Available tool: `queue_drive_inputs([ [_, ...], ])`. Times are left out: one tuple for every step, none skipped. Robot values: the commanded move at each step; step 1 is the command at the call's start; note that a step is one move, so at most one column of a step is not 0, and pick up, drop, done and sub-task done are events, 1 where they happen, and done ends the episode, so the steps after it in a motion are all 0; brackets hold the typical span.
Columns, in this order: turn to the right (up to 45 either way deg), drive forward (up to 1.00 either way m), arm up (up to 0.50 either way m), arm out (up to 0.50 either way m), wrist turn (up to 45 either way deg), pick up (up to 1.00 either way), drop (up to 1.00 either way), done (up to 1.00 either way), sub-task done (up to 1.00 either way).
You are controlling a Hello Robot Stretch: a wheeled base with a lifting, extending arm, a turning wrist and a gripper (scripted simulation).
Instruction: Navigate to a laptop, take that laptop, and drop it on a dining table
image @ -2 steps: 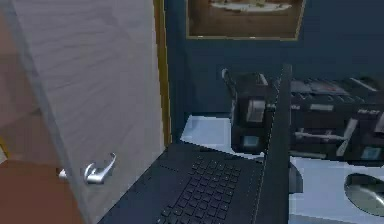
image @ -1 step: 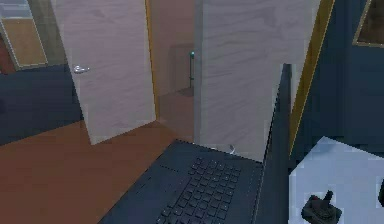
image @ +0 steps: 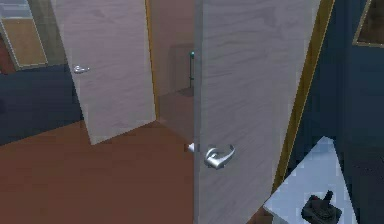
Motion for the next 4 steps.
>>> queue_drive_inputs([
  [0.0, 0.00, 0.00, 0.00, 39.0, 0.00, 0.00, 0.00, 0.00],
  [0.0, 0.00, -0.04, 0.00, 0.0, 0.00, 0.00, 0.00, 0.00],
  [0.0, 0.00, -0.32, 0.00, 0.0, 0.00, 0.00, 0.00, 0.00],
  [0.0, 0.00, 0.00, 0.00, 0.0, 0.00, 1.00, 0.00, 0.00],
])
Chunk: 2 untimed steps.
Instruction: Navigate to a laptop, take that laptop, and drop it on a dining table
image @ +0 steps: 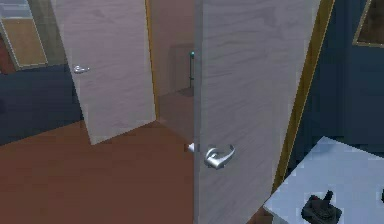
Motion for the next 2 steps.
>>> queue_drive_inputs([
  [0.0, 0.00, 0.04, 0.00, 0.0, 0.00, 0.00, 0.00, 0.00],
  [0.0, 0.00, 0.00, -0.08, 0.0, 0.00, 0.00, 0.00, 0.00],
])
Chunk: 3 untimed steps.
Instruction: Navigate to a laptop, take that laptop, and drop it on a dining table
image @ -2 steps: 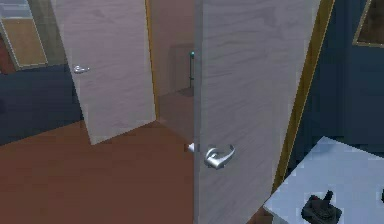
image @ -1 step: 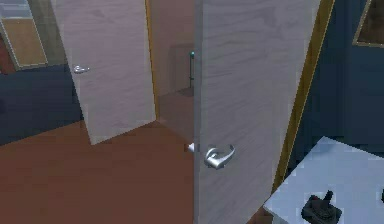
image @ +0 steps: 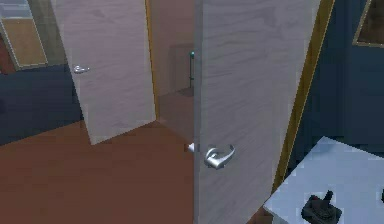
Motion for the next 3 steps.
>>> queue_drive_inputs([
  [0.0, 0.00, 0.00, 0.00, -39.0, 0.00, 0.00, 0.00, 0.00],
  [0.0, 0.00, 0.00, -0.40, 0.0, 0.00, 0.00, 0.00, 0.00],
  [-24.0, 0.00, 0.00, 0.00, 0.0, 0.00, 0.00, 0.00, 0.00],
])
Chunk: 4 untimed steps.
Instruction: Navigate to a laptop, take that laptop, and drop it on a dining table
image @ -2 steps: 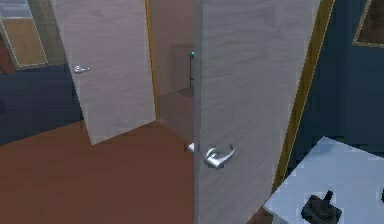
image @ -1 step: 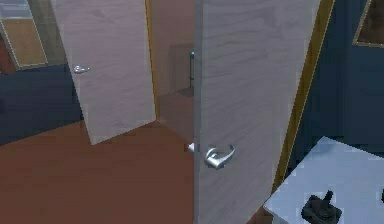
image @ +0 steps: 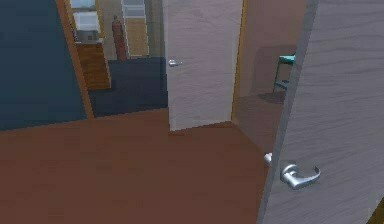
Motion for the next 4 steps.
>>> queue_drive_inputs([
  [0.0, 0.00, 0.00, 0.28, 0.0, 0.00, 0.00, 0.00, 0.00],
  [0.0, 0.00, 0.00, 0.00, 45.0, 0.00, 0.00, 0.00, 0.00],
  [0.0, 0.00, 0.00, 0.00, 45.0, 0.00, 0.00, 0.00, 0.00],
  [0.0, 0.00, 0.00, 0.00, 33.0, 0.00, 0.00, 0.00, 0.00],
])
